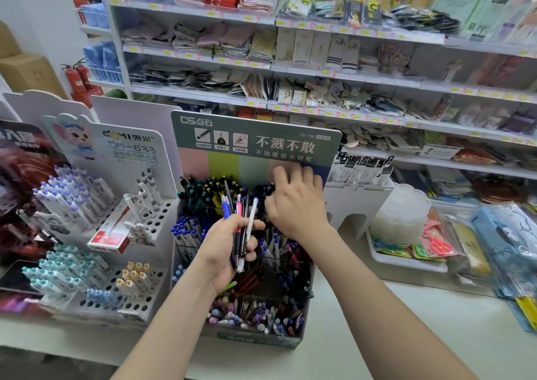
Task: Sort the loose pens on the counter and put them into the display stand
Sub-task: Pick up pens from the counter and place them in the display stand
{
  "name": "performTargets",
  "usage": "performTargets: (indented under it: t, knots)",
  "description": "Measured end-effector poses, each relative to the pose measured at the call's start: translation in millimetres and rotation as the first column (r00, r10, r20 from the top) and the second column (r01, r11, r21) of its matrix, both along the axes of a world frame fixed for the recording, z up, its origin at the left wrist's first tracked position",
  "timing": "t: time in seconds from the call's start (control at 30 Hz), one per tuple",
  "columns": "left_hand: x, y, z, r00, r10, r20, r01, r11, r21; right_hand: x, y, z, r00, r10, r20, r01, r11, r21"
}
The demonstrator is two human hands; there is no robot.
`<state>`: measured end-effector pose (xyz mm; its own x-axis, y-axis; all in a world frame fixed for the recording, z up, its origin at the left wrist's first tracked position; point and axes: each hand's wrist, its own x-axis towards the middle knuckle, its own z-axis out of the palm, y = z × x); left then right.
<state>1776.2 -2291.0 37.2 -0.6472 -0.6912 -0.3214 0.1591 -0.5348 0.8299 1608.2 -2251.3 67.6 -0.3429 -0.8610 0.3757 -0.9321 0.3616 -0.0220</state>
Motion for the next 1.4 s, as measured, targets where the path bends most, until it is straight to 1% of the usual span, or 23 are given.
performTargets:
  t: [0.03,0.13,0.2,0.23,0.27,0.37,0.4,0.43,0.53,0.57,0.6,0.67,0.7,0.77,0.8,0.87,0.97,1.03,1.13,1.2,1.27,1.33,1.4]
  knots:
    - [1,1,-1,1.0,0.018,0.016,-0.018,1.0,0.0,1,1,3,0.999,-0.035,0.026,0.036,0.999,-0.026]
    - [4,3,-4,0.998,0.041,0.041,-0.04,0.999,-0.004,5,7,0,0.998,0.016,0.063,-0.011,0.996,-0.087]
    - [6,5,-4,0.998,0.039,0.05,-0.038,0.999,-0.012,6,19,-2,0.966,-0.017,0.258,0.076,0.972,-0.221]
    - [5,6,-4,0.998,0.037,0.049,-0.036,0.999,-0.019,5,25,-6,0.94,-0.026,0.341,0.118,0.96,-0.253]
    - [5,6,-3,0.998,0.035,0.046,-0.034,0.999,-0.027,7,31,-10,0.932,-0.019,0.363,0.116,0.962,-0.249]
    - [3,8,-3,0.998,0.033,0.049,-0.031,0.999,-0.039,12,42,-19,0.951,0.05,0.304,0.005,0.984,-0.176]
    - [2,8,-2,0.998,0.033,0.05,-0.031,0.999,-0.041,12,42,-18,0.952,0.047,0.301,0.001,0.987,-0.158]
    - [1,8,-1,0.998,0.033,0.049,-0.031,0.999,-0.043,10,41,-16,0.954,0.018,0.301,0.029,0.988,-0.151]
    - [-2,8,0,0.998,0.035,0.047,-0.033,0.998,-0.055,5,36,-11,0.949,-0.188,0.255,0.208,0.977,-0.056]
    - [-3,8,0,0.998,0.036,0.045,-0.033,0.997,-0.065,6,34,-12,0.952,-0.18,0.247,0.194,0.98,-0.032]
    - [-3,7,1,0.998,0.038,0.045,-0.035,0.996,-0.078,7,32,-12,0.953,-0.124,0.276,0.137,0.99,-0.028]
    - [-3,5,2,0.998,0.043,0.049,-0.038,0.994,-0.1,6,27,-11,0.918,-0.003,0.397,0.04,0.996,-0.085]
    - [-3,5,2,0.998,0.044,0.051,-0.038,0.993,-0.107,3,26,-11,0.903,0.003,0.43,0.052,0.992,-0.117]
    - [-3,5,1,0.997,0.048,0.055,-0.041,0.993,-0.109,-3,23,-11,0.92,-0.026,0.39,0.097,0.982,-0.163]
    - [-3,5,1,0.997,0.048,0.052,-0.042,0.994,-0.105,-3,23,-11,0.932,-0.007,0.362,0.069,0.985,-0.158]
    - [-3,5,-1,0.998,0.043,0.04,-0.039,0.994,-0.102,0,22,-13,0.915,0.067,0.397,0.0,0.986,-0.166]
    - [-1,6,-2,0.999,0.031,0.03,-0.028,0.994,-0.104,-1,22,-12,0.916,0.02,0.402,0.078,0.971,-0.226]
    - [1,7,-3,1.0,0.023,0.012,-0.022,0.995,-0.099,1,23,-13,0.917,0.041,0.397,0.046,0.977,-0.208]
    - [3,7,-3,1.0,0.011,0.008,-0.011,0.995,-0.102,7,27,-14,0.886,0.075,0.457,0.037,0.972,-0.232]
    - [4,7,-1,1.0,0.004,-0.001,-0.004,0.994,-0.107,7,28,-17,0.892,0.101,0.441,-0.013,0.98,-0.199]
    - [6,7,-1,1.0,-0.014,0.007,0.014,0.993,-0.121,8,29,-16,0.908,0.081,0.412,-0.008,0.984,-0.176]
    - [8,8,-1,0.999,-0.042,0.029,0.045,0.99,-0.135,14,33,-14,0.894,0.102,0.437,0.062,0.936,-0.346]
    - [11,9,0,0.997,-0.074,0.036,0.079,0.986,-0.15,24,42,-8,0.825,0.184,0.534,0.103,0.881,-0.462]
